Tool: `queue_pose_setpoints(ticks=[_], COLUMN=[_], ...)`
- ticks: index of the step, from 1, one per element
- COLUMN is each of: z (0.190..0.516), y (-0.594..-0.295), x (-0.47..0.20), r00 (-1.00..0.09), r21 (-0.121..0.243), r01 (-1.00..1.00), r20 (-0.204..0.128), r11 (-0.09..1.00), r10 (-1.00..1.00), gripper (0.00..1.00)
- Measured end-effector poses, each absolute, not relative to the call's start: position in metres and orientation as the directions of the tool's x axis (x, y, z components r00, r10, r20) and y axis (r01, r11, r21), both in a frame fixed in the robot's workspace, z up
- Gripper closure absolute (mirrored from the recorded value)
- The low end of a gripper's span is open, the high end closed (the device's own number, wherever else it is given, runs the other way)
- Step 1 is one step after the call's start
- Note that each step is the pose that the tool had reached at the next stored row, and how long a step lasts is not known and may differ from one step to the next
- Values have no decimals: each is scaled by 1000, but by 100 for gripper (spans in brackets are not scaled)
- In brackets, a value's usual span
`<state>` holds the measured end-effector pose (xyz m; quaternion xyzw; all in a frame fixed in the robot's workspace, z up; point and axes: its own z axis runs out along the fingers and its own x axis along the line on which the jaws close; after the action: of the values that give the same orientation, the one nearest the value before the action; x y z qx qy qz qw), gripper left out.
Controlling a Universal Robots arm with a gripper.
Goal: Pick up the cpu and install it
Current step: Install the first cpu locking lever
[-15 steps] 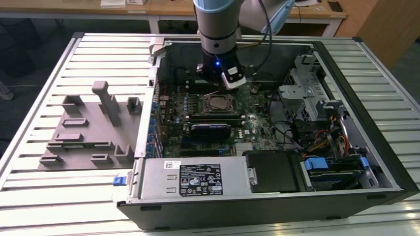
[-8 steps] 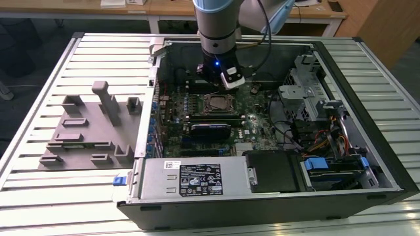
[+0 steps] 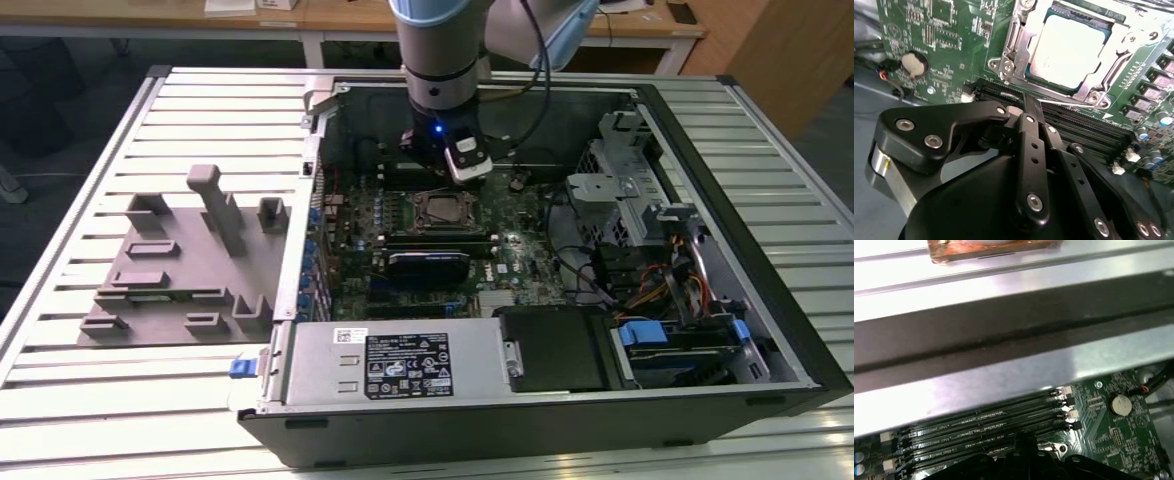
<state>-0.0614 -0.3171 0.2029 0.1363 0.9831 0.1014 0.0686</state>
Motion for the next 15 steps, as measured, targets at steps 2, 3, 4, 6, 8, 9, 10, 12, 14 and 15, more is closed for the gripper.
queue_pose_setpoints(ticks=[2,3,4,6,8,9,10,12,14,15], z=[202,202,202,201,201,200,200,199,198,198], y=[-316,-316,-316,-315,-315,-315,-315,-315,-315,-315], x=[-62,-62,-63,-64,-65,-65,-65,-66,-67,-67], r00=[-950,-949,-949,-949,-949,-949,-949,-948,-948,-948], r21=[218,218,218,218,218,218,218,217,217,217], r01=[266,268,268,268,268,268,269,271,272,273], r20=[-107,-107,-107,-107,-107,-107,-107,-107,-108,-108], r11=[939,938,938,938,938,938,938,938,937,937], r10=[294,296,296,296,296,296,297,299,300,301], gripper=[89,89,89,89,89,89,89,89,89,89])
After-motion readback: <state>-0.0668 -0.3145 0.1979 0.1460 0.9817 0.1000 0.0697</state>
